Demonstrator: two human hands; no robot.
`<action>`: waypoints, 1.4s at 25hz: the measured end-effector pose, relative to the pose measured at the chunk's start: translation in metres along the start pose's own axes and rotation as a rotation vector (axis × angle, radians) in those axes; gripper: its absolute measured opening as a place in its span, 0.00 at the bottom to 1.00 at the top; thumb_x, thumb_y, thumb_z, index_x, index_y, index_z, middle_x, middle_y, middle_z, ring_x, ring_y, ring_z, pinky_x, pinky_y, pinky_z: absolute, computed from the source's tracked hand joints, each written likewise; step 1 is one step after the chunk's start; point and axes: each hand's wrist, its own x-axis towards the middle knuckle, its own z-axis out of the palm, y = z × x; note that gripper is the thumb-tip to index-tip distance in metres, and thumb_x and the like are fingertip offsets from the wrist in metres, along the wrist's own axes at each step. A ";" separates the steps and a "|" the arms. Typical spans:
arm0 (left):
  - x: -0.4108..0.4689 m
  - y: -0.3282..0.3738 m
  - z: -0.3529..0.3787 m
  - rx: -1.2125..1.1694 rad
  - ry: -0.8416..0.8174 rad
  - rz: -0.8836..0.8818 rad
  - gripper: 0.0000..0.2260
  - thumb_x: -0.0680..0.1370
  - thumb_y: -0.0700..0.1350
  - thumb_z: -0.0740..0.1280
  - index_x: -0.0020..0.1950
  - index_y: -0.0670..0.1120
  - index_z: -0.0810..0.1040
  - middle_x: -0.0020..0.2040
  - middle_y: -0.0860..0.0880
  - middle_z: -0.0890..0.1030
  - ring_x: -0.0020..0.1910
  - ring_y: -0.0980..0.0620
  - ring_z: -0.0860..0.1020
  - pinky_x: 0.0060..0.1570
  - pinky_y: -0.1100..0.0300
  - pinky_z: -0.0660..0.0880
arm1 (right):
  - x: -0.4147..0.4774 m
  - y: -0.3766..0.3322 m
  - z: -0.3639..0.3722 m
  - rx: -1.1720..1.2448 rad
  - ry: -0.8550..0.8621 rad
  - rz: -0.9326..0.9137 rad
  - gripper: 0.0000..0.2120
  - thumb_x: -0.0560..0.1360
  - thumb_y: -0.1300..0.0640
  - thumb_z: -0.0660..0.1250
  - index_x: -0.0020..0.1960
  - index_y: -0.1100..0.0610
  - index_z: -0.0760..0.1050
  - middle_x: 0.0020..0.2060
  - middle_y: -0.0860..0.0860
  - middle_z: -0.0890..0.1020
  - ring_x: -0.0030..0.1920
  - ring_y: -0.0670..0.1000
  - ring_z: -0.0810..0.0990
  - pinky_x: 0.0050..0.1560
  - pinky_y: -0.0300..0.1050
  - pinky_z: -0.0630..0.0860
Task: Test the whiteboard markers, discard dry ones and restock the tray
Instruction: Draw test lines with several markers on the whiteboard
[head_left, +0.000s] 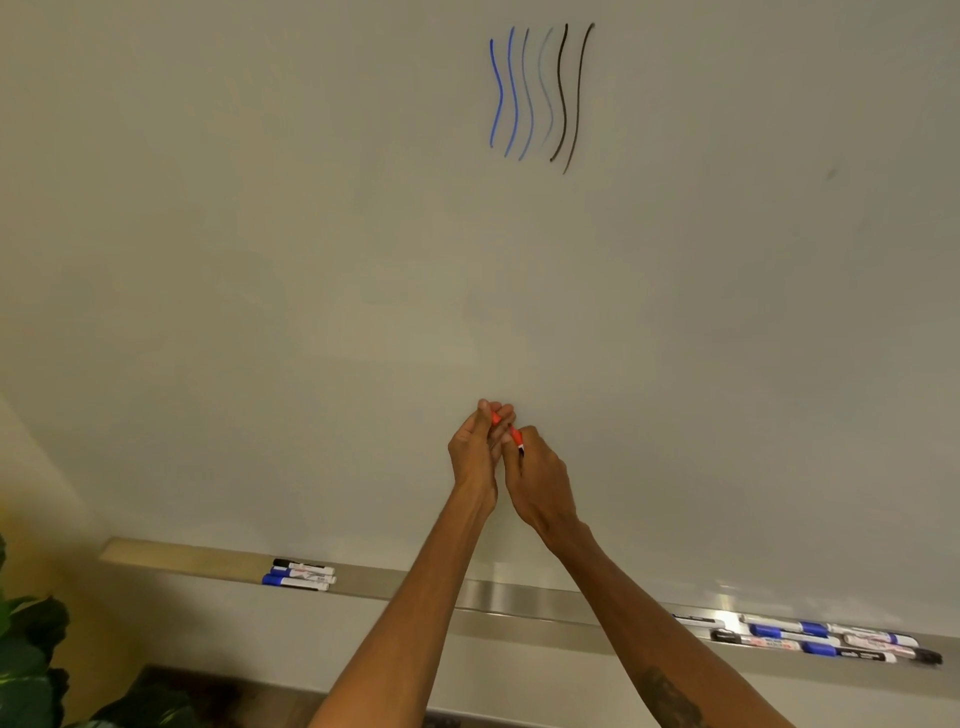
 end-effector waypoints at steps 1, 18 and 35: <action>0.002 0.004 0.002 0.017 0.015 0.034 0.15 0.81 0.50 0.66 0.59 0.40 0.80 0.52 0.43 0.86 0.52 0.48 0.84 0.55 0.55 0.80 | 0.002 -0.004 -0.002 0.050 0.026 -0.028 0.10 0.84 0.52 0.55 0.50 0.55 0.71 0.38 0.48 0.78 0.36 0.48 0.76 0.37 0.43 0.74; 0.003 0.017 0.015 0.403 -0.056 0.288 0.08 0.78 0.49 0.70 0.49 0.45 0.84 0.35 0.51 0.78 0.32 0.58 0.73 0.30 0.65 0.71 | 0.036 -0.038 -0.021 0.281 0.155 0.005 0.10 0.83 0.59 0.59 0.61 0.63 0.73 0.44 0.37 0.72 0.45 0.31 0.76 0.41 0.24 0.72; 0.014 0.006 -0.007 0.433 0.037 0.190 0.14 0.80 0.53 0.66 0.57 0.45 0.84 0.43 0.50 0.83 0.41 0.54 0.78 0.40 0.63 0.74 | 0.022 -0.025 -0.006 0.308 0.083 0.042 0.10 0.81 0.52 0.63 0.60 0.55 0.75 0.48 0.43 0.79 0.45 0.41 0.79 0.45 0.27 0.73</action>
